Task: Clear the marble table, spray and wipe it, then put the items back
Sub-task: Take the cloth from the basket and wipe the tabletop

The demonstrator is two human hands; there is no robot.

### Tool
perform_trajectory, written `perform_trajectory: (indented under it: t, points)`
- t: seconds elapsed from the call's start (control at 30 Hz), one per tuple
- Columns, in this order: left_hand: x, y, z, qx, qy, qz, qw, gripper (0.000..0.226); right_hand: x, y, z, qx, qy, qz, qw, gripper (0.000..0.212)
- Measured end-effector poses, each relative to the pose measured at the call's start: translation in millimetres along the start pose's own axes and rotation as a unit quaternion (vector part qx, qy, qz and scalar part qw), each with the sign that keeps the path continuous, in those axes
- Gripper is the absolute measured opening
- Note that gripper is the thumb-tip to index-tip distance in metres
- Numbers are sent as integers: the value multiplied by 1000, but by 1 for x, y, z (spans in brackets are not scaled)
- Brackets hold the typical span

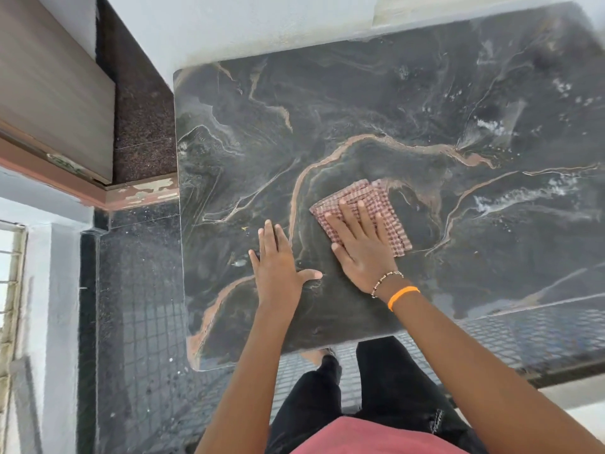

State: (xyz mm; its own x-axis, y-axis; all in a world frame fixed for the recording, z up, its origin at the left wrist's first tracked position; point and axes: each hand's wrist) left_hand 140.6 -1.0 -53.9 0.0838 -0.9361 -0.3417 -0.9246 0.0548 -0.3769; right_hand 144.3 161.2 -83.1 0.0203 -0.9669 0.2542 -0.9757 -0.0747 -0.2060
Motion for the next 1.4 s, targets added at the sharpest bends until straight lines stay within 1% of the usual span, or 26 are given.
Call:
perform_trajectory:
  t: [0.07, 0.13, 0.17, 0.23, 0.3, 0.4, 0.5, 0.57, 0.63, 0.7, 0.73, 0.77, 0.8, 0.9, 0.97, 1.03, 1.1, 1.17, 1.23, 1.33, 1.4]
  points:
    - [0, 1, 0, 2, -14, -3, 1000, 113, 18, 17, 4, 7, -22, -84, 996, 52]
    - [-5, 3, 0, 6, -18, -18, 1000, 115, 18, 38, 0, 11, -56, -138, 989, 51]
    - [-9, 5, 0, 9, -16, -24, 1000, 117, 11, 47, -3, 8, -66, -148, 987, 51]
    - [-25, 11, 2, 8, -15, -22, 1000, 120, -12, 64, -12, -1, -70, -138, 988, 50]
    - [-48, 19, 5, 7, -22, -4, 1000, 120, -45, 75, -22, -14, -65, -98, 993, 50]
    - [-100, 37, 16, 30, -27, 34, 999, 118, -118, 88, -43, -33, -60, -15, 998, 50]
    - [-151, 58, 27, 61, -18, 63, 996, 114, -195, 88, -64, -46, -51, 70, 995, 50]
    - [-180, 70, 34, 74, -14, 62, 995, 113, -235, 75, -72, -60, -31, 137, 988, 50]
    - [-197, 76, 39, 80, -14, 43, 996, 115, -251, 55, -72, -63, -1, 212, 975, 52]
    - [-200, 79, 42, 76, -15, 30, 997, 117, -239, 35, -65, -61, 21, 267, 962, 55]
    - [-199, 79, 43, 71, -18, 30, 997, 118, -226, 28, -62, -55, 27, 275, 959, 57]
    - [-196, 78, 43, 65, -23, 33, 997, 117, -211, 23, -59, -47, 30, 262, 963, 57]
    - [-194, 77, 43, 59, -27, 37, 997, 117, -198, 21, -56, -36, 28, 227, 973, 57]
    - [-192, 76, 42, 41, -12, 36, 998, 117, -172, 38, -51, -12, 5, 51, 999, 53]
    - [-194, 78, 41, 38, -8, 20, 999, 117, -167, 69, -56, 1, -6, -56, 998, 51]
    - [-202, 82, 41, 31, -24, -11, 999, 117, -172, 104, -65, 3, -21, -110, 994, 50]
    - [-215, 88, 42, 16, -25, -26, 999, 115, -188, 138, -76, 4, -39, -124, 992, 49]
    - [-228, 96, 41, 8, -15, -20, 1000, 114, -211, 164, -86, -5, -46, -108, 993, 48]
    - [-241, 108, 41, 9, -12, -10, 1000, 113, -241, 181, -97, -24, -38, -63, 997, 48]
    - [-255, 123, 41, 13, -9, -11, 1000, 112, -289, 183, -109, -58, -6, 43, 997, 50]
    - [-259, 130, 43, 17, -10, -18, 1000, 111, -307, 169, -111, -69, 10, 116, 991, 51]
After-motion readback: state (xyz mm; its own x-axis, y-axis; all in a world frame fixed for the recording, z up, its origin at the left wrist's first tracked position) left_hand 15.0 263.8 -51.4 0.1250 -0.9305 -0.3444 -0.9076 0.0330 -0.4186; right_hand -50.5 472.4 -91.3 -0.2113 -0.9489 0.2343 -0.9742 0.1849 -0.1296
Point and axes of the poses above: each hand's wrist, its own y-axis towards the middle knuckle, its own z-axis out of the palm, x = y × z, and after that the axes turned 4 degrees about -y, right-handed
